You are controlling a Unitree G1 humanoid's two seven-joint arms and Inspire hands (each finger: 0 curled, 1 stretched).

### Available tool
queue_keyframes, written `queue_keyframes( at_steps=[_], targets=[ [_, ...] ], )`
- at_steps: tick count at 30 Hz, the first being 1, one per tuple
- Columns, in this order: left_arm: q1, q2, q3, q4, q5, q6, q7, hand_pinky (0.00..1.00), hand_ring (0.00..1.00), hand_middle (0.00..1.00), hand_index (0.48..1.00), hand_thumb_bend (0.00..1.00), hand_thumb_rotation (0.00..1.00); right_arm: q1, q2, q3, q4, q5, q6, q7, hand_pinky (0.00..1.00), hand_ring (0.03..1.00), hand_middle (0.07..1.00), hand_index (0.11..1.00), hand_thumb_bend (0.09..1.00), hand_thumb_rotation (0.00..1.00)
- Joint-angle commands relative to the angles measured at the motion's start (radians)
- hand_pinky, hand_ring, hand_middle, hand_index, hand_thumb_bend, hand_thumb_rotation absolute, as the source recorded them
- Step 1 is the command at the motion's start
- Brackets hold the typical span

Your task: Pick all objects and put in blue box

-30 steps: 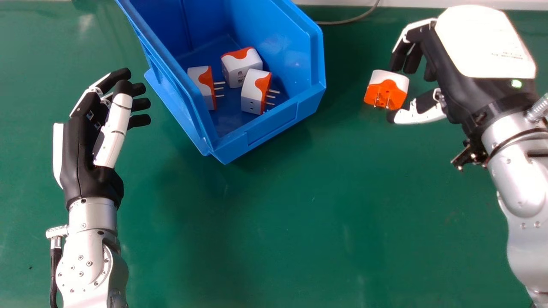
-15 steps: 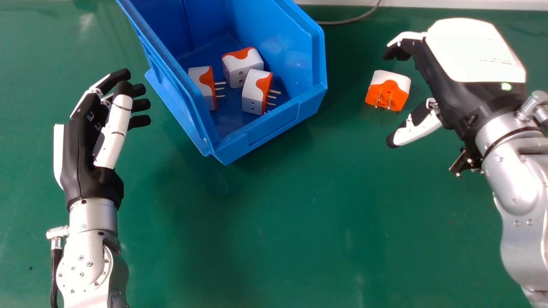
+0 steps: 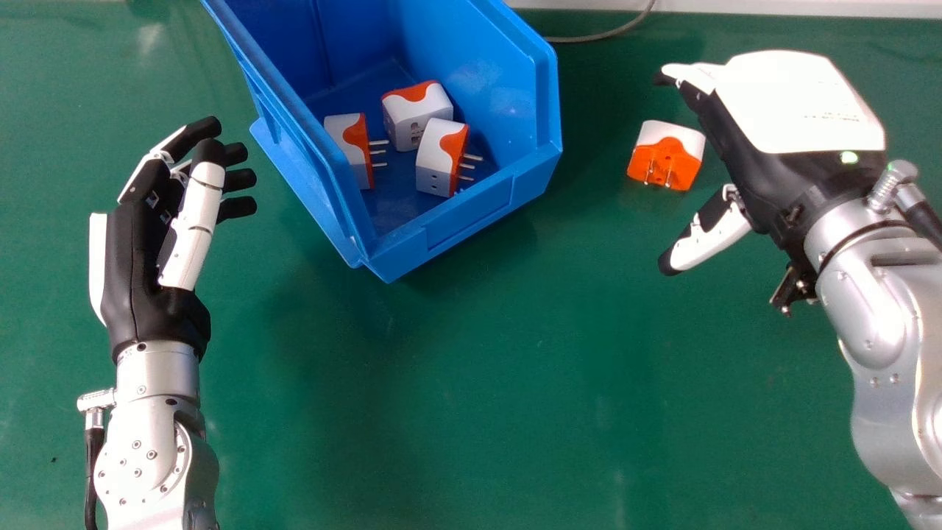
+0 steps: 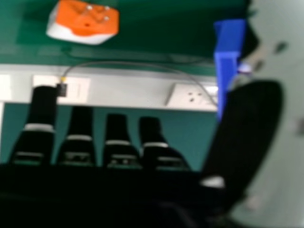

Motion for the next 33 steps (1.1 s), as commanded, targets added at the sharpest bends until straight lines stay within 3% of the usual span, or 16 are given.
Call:
queue_keyframes(
  at_steps=[1, 5, 9, 12, 18, 23, 27, 31, 33],
  targets=[
    [-0.009, 0.003, 0.002, -0.015, 0.003, -0.024, 0.005, 0.61, 0.65, 0.69, 0.731, 0.55, 0.57, -0.036, -0.02, -0.003, 0.005, -0.013, 0.003, 0.004, 0.71, 0.897, 0.926, 0.901, 0.94, 0.2],
    [-0.005, -0.004, -0.005, -0.016, 0.011, -0.028, 0.01, 0.61, 0.65, 0.68, 0.729, 0.54, 0.57, -0.034, -0.024, -0.004, 0.043, 0.005, -0.016, -0.013, 0.75, 0.934, 0.953, 0.925, 0.955, 0.22],
    [0.0, -0.019, -0.009, -0.026, 0.014, -0.022, 0.028, 0.6, 0.65, 0.68, 0.728, 0.54, 0.57, -0.051, -0.027, 0.004, 0.094, 0.018, -0.039, -0.027, 0.77, 0.944, 0.961, 0.932, 0.96, 0.22],
    [0.002, -0.02, -0.013, -0.034, 0.021, -0.013, 0.041, 0.6, 0.65, 0.68, 0.724, 0.55, 0.57, -0.093, -0.023, 0.014, 0.171, 0.038, -0.063, -0.043, 0.78, 0.95, 0.966, 0.936, 0.963, 0.22],
    [0.012, -0.021, -0.016, -0.053, 0.019, -0.005, 0.04, 0.6, 0.64, 0.68, 0.715, 0.56, 0.56, -0.241, -0.019, 0.081, 0.438, 0.053, -0.112, -0.079, 0.78, 0.948, 0.968, 0.943, 0.96, 0.22],
    [0.022, -0.024, -0.02, -0.063, 0.031, -0.009, 0.05, 0.59, 0.64, 0.68, 0.712, 0.56, 0.56, -0.337, -0.022, 0.119, 0.592, 0.075, -0.152, -0.109, 0.78, 0.946, 0.968, 0.941, 0.962, 0.21],
    [0.025, -0.027, -0.025, -0.076, 0.038, 0.001, 0.063, 0.59, 0.64, 0.67, 0.707, 0.56, 0.56, -0.41, -0.03, 0.156, 0.671, 0.07, -0.172, -0.109, 0.77, 0.947, 0.97, 0.938, 0.966, 0.19],
    [0.028, -0.03, -0.029, -0.086, 0.031, 0.009, 0.068, 0.59, 0.64, 0.67, 0.705, 0.56, 0.56, -0.465, -0.036, 0.191, 0.731, 0.067, -0.195, -0.12, 0.77, 0.949, 0.972, 0.938, 0.964, 0.19],
    [0.03, -0.029, -0.031, -0.09, 0.035, 0.01, 0.07, 0.59, 0.64, 0.67, 0.705, 0.56, 0.56, -0.494, -0.035, 0.209, 0.766, 0.067, -0.204, -0.122, 0.77, 0.949, 0.972, 0.938, 0.964, 0.19]
  ],
)
